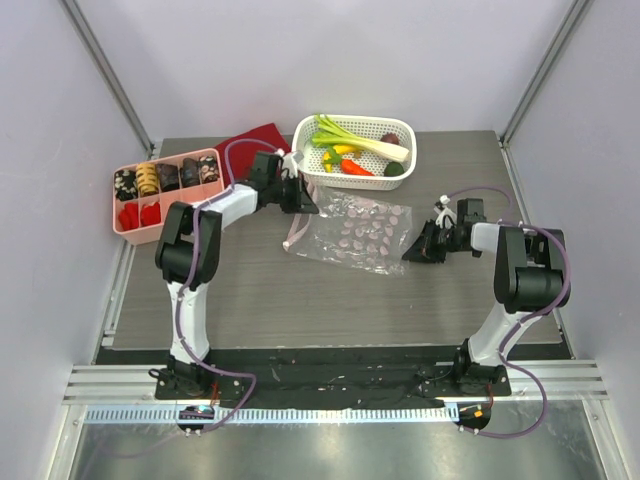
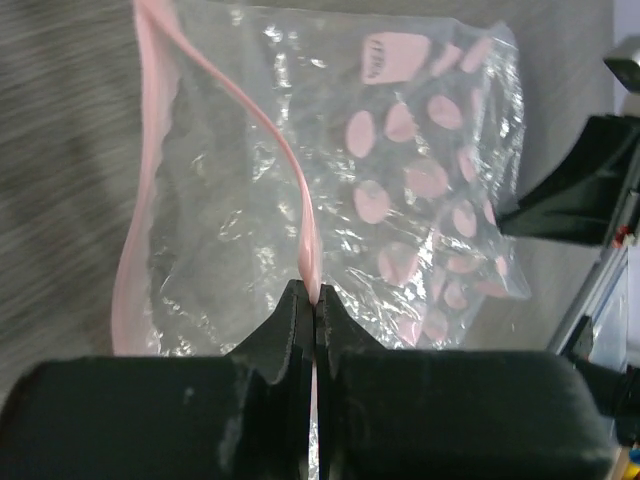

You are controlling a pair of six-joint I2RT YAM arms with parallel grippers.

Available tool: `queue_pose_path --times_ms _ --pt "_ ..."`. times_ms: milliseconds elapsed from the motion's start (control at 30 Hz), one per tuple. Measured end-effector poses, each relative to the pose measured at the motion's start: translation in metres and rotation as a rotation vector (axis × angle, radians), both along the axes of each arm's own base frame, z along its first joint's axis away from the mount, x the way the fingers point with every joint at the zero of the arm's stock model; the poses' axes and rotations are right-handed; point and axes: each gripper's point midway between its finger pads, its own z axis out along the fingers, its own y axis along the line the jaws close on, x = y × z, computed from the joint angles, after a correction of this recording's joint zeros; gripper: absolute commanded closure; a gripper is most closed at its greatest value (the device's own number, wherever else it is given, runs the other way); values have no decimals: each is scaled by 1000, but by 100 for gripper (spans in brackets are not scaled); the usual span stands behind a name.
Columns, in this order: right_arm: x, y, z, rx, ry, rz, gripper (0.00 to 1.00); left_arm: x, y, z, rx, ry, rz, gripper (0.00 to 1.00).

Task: Place the food in the zip-top bag and seal the zipper
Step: Pick up the zipper food storage bag at the center of the board.

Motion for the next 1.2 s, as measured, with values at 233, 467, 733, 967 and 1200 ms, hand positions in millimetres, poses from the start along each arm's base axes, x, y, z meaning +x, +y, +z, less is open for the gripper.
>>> queue_pose_path --times_ms 233,467,733,967,1200 --pt "-14 -30 17 -45 23 -41 38 -19 -17 80 46 -211 -252 100" --pt "4 -76 109 -126 -176 10 12 -60 -20 194 234 -668 -723 100" --pt "3 -60 217 -100 -415 129 12 -106 -36 245 518 -1301 -1283 100" --pt "-6 -1 252 62 -432 194 15 -159 -24 243 652 -1573 -1671 100" --pt "-31 87 264 144 -449 388 18 -219 -61 220 502 -1699 -1912 100"
